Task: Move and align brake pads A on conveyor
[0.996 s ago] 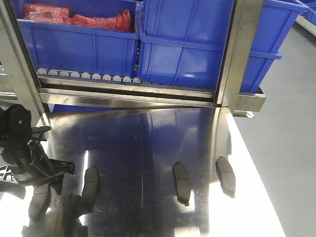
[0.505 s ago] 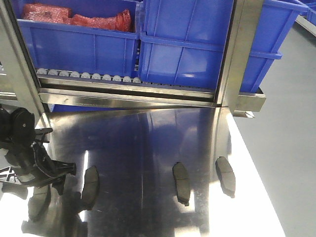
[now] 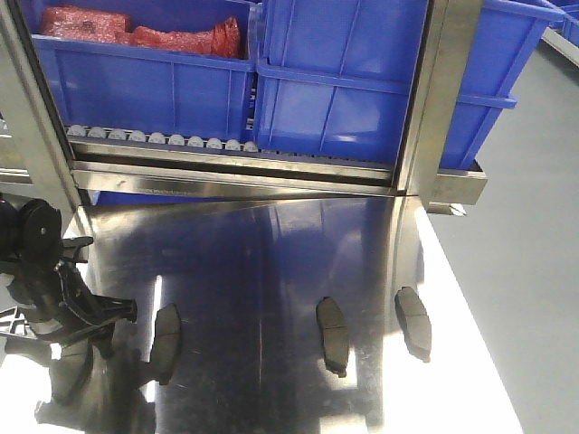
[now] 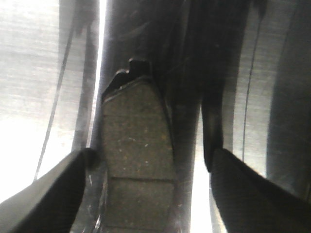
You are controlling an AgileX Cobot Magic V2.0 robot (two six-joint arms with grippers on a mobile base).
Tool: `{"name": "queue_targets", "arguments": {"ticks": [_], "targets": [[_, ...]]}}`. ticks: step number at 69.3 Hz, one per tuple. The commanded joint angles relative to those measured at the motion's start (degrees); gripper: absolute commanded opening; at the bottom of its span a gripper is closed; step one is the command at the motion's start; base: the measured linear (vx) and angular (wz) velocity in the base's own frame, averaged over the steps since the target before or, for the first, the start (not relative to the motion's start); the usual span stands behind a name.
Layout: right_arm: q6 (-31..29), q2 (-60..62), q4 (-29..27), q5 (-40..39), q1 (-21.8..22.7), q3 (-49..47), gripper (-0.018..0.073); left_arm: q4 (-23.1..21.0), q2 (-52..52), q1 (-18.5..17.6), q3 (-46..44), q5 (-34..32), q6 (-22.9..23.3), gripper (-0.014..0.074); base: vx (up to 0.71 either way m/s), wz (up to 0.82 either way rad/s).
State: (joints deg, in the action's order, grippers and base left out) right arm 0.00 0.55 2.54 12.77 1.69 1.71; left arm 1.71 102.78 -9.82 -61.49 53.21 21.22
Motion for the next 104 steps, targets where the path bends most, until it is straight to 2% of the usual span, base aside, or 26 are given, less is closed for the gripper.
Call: {"name": "queue_targets", "arguments": {"ticks": [1,8,14,22,24,48,83,104], "targets": [[0.0,0.75,0.22,-4.17,0.33,0.57,-0.0012,-0.36,-2.21,0.2,-1.06,-0.8,0.19,0.0457,0.0,0.0],[0.0,0.75,0.22,-4.17,0.33,0.57,-0.0012,-0.36,-2.21,0.2,-1.06,-0.8,-0.34,0.0379,0.0,0.0],[0.0,0.75,0.22,-4.17,0.33,0.57,-0.0012,-0.14,-2.21,0.2,-1.06,-0.8,-0.87,0.0263,0.0,0.0],[0.0,0.75,0.22,-4.17,0.33,0.57,-0.0012,0.19,-2.21,0.2,-1.06,-0.73,-1.59,0.0016,0.0,0.0],[0.0,0.75,0.22,-4.17,0.33,0.57,-0.0012,0.15,-2.21,0.2,-1.06,-0.73,-2.18,-0.001,0.0,0.0],[0.0,0.75,0.22,-4.24,0.33,0.57,-0.0012,0.03,-4.58,0.2,-1.06,-0.11,-4.24,-0.0007,0.0,0.0],[0.0,0.75,0.22,-4.24,0.33,0.57,-0.0012,1.58,-22.7,0.2,-1.06,-0.7,-5.82,-0.0007,0.0,0.0],[0.0,0.75,0.22,-4.24,0.33,0.57,-0.0012,2.92,-34.97,0.2,-1.06,2.38,-8.65,-0.0007,0.0,0.0]]}}
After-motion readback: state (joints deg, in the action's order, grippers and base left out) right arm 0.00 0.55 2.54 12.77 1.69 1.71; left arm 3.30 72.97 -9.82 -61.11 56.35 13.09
